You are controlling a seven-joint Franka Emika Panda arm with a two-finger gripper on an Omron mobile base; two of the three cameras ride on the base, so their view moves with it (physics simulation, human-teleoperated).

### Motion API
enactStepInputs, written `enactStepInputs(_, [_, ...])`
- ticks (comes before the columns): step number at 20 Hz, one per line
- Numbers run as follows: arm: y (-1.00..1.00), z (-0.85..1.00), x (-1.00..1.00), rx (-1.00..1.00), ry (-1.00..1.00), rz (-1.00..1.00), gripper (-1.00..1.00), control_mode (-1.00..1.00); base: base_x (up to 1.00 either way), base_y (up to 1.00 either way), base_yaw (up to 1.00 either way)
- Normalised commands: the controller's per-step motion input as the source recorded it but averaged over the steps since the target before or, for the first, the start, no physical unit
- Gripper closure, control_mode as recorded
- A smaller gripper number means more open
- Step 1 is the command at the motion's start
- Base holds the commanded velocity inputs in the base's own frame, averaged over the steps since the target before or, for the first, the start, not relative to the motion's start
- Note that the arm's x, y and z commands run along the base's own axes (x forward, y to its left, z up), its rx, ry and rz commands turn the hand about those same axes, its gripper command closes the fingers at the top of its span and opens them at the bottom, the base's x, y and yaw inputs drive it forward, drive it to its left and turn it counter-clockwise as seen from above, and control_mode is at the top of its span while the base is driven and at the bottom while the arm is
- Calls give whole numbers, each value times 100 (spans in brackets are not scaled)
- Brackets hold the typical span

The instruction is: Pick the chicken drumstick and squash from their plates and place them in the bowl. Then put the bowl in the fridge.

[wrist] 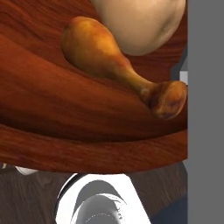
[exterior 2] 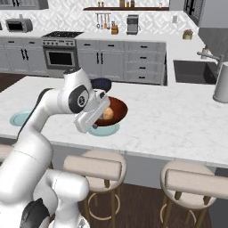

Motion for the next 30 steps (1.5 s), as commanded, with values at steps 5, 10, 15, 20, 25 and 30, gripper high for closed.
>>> enactStepInputs(5, [0, 0, 0, 0, 0, 0, 100, -100, 0, 0, 0])
enactStepInputs(10, [0, 0, -2, 0, 0, 0, 100, 100, -15, 35, 10])
enactStepInputs(15, [0, 0, 0, 0, 0, 0, 100, 100, -13, 95, 67])
enactStepInputs(20, [0, 0, 0, 0, 0, 0, 100, 100, -11, 73, 85])
enactStepInputs(25, [0, 0, 0, 0, 0, 0, 100, 100, -7, 60, 89])
enactStepInputs(30, [0, 0, 0, 0, 0, 0, 100, 100, 71, 97, 37])
